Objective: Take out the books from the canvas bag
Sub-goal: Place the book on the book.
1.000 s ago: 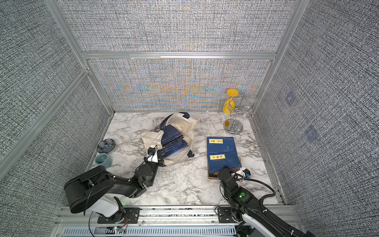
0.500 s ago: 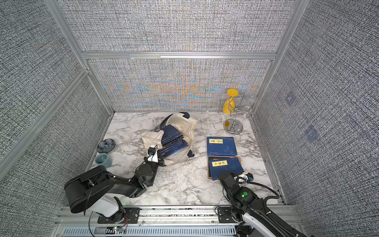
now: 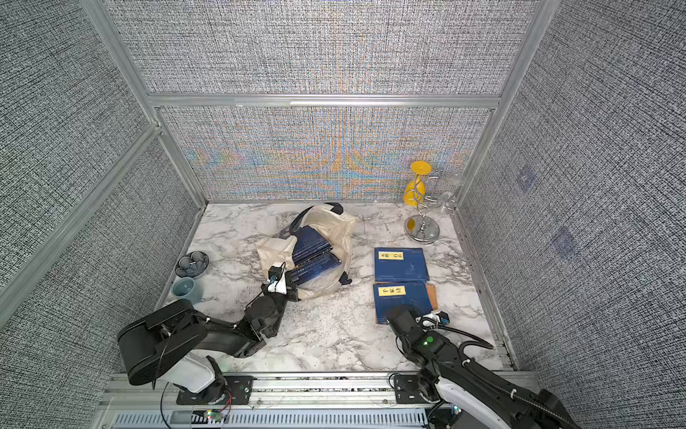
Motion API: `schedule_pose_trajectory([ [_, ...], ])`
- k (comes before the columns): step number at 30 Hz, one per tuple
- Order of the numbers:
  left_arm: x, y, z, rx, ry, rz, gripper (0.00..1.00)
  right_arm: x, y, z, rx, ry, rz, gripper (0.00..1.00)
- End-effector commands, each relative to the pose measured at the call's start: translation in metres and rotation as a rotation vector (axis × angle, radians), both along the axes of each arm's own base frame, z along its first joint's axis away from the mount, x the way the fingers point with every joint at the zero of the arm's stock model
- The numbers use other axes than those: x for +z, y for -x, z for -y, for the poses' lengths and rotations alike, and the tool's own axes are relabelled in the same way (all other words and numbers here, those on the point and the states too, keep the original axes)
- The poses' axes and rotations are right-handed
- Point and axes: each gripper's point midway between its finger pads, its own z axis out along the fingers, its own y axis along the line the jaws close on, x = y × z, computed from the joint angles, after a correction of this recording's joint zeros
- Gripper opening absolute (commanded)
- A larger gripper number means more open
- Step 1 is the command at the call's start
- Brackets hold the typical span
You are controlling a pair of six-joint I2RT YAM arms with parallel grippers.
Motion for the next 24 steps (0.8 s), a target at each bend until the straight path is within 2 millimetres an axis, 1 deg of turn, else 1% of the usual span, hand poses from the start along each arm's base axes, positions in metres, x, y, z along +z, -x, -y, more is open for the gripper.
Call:
schedule_pose_trajectory([
  [1,0.014,0.001,0.003,-0.016,0.044,0.037,0.0,0.0,0.001,-0.003,0.027,0.021,-0.031,0.41],
  [2,0.013,0.001,0.002,-0.014,0.044,0.036,0.0,0.0,0.002,-0.002,0.029,0.024,-0.043,0.45],
  [4,0.013,0.001,0.002,-0.013,0.043,0.036,0.0,0.0,0.006,0.0,0.034,0.031,-0.059,0.57],
  [6,0.013,0.001,0.002,-0.011,0.046,0.036,0.0,0.003,0.012,0.005,0.031,0.043,-0.076,0.71],
  [8,0.013,0.001,0.001,-0.009,0.053,0.033,0.0,0.005,0.019,0.01,0.025,0.049,-0.102,0.83],
  [11,0.014,0.002,-0.003,0.002,0.068,0.034,0.0,0.019,0.023,0.013,0.055,0.061,-0.087,0.97],
  [13,0.015,0.003,-0.005,0.005,0.08,0.033,0.0,0.03,0.023,0.016,0.068,0.081,-0.069,0.99],
  [16,0.013,0.004,-0.011,0.027,0.095,0.026,0.0,0.052,0.017,0.014,0.117,0.117,-0.025,0.99],
  [17,0.011,0.004,-0.015,0.039,0.101,0.02,0.0,0.066,0.011,0.008,0.17,0.142,0.008,0.99],
  [19,0.004,0.006,-0.021,0.062,0.132,-0.004,0.0,0.093,-0.006,-0.012,0.313,0.19,0.092,0.99],
  [21,-0.004,0.006,-0.025,0.08,0.131,-0.031,0.0,0.116,-0.021,-0.034,0.418,0.197,0.188,0.99],
  [23,-0.012,0.005,-0.03,0.112,0.12,-0.054,0.0,0.134,-0.034,-0.06,0.507,0.173,0.278,0.99],
  [24,-0.013,0.005,-0.031,0.12,0.123,-0.059,0.0,0.14,-0.039,-0.069,0.534,0.161,0.298,0.99],
])
